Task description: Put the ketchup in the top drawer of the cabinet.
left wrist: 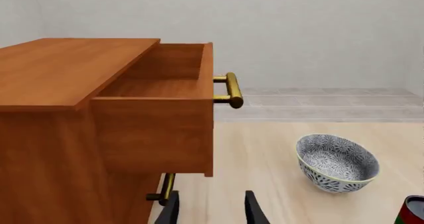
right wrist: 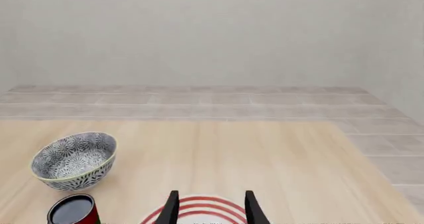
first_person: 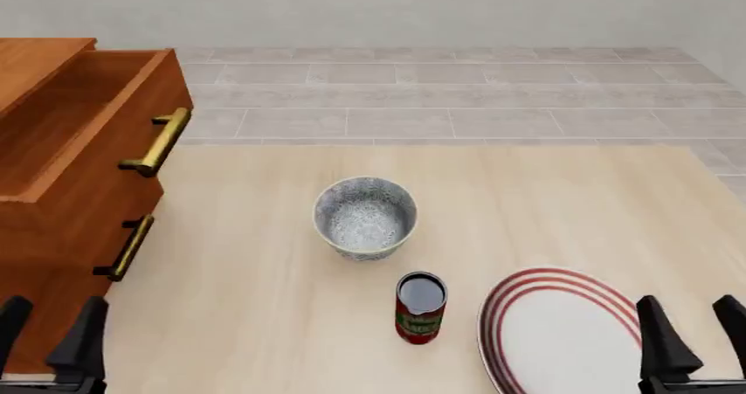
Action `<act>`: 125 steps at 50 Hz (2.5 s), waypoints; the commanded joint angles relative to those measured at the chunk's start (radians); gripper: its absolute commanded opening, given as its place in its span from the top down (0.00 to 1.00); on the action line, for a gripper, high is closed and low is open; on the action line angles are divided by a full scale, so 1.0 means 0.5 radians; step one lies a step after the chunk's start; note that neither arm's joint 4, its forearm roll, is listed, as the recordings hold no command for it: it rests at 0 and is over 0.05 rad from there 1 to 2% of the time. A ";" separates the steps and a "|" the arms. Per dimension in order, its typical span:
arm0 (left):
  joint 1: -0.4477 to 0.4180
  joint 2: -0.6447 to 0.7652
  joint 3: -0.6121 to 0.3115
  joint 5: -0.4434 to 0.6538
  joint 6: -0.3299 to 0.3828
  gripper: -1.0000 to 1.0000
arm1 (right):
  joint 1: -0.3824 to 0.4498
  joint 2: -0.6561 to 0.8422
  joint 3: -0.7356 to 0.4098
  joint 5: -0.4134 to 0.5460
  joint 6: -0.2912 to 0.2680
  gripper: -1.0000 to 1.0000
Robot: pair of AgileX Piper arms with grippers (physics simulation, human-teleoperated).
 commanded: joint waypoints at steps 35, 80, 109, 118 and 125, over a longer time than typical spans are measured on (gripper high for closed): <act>-1.124 0.403 -0.526 0.543 0.200 0.00 | 0.023 0.162 0.001 -0.036 -0.017 0.00; -1.636 1.857 -0.479 -0.673 0.158 0.00 | 0.160 0.201 -0.105 0.004 0.097 0.00; -1.884 2.548 -0.694 -1.062 0.207 0.00 | 0.206 0.333 -0.039 -0.139 0.060 0.00; -1.934 2.707 -0.737 -1.128 0.209 0.00 | 0.196 0.335 -0.034 -0.144 0.042 0.00; -1.892 2.789 -0.725 -1.229 0.249 0.00 | 0.206 0.381 -0.005 -0.214 0.023 0.00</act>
